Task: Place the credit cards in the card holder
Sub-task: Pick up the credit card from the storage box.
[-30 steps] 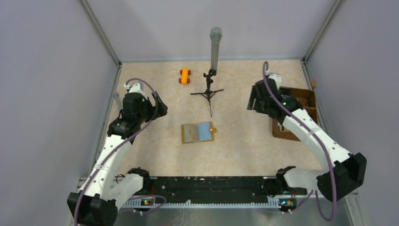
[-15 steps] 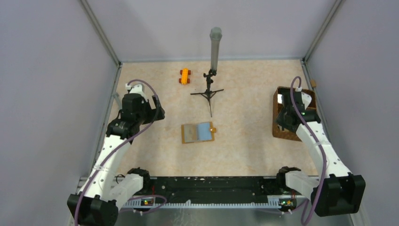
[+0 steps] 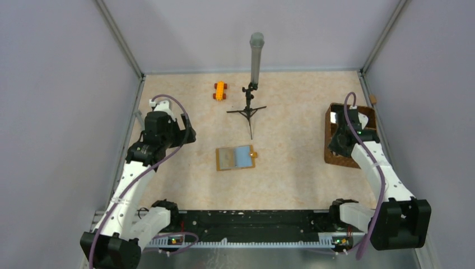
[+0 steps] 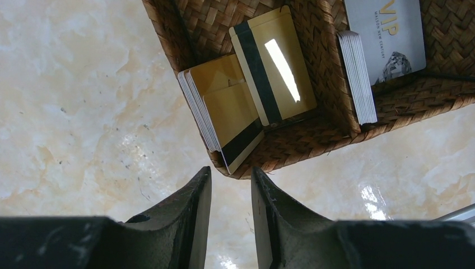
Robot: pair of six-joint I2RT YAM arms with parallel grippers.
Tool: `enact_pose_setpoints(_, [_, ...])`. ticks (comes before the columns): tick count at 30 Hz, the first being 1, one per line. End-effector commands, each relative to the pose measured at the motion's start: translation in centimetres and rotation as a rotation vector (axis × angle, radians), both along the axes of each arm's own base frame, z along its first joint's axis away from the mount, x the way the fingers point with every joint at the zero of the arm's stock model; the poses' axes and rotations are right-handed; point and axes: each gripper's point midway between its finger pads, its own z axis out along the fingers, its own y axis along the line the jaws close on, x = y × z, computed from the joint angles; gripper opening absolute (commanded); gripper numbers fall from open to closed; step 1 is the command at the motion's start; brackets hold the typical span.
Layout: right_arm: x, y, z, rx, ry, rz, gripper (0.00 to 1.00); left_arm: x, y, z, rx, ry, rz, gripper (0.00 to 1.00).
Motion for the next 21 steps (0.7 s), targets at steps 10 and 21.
enact_pose_setpoints(10, [0.41, -0.10, -0.39, -0.006, 0.018, 0.019, 0.27, 0.45, 0.03, 0.93, -0.007, -0.038, -0.008, 0.99])
enact_pose_setpoints(21, [0.37, -0.16, -0.75, -0.010, 0.036, 0.019, 0.22, 0.49, -0.07, 0.86, -0.013, -0.036, -0.013, 0.99])
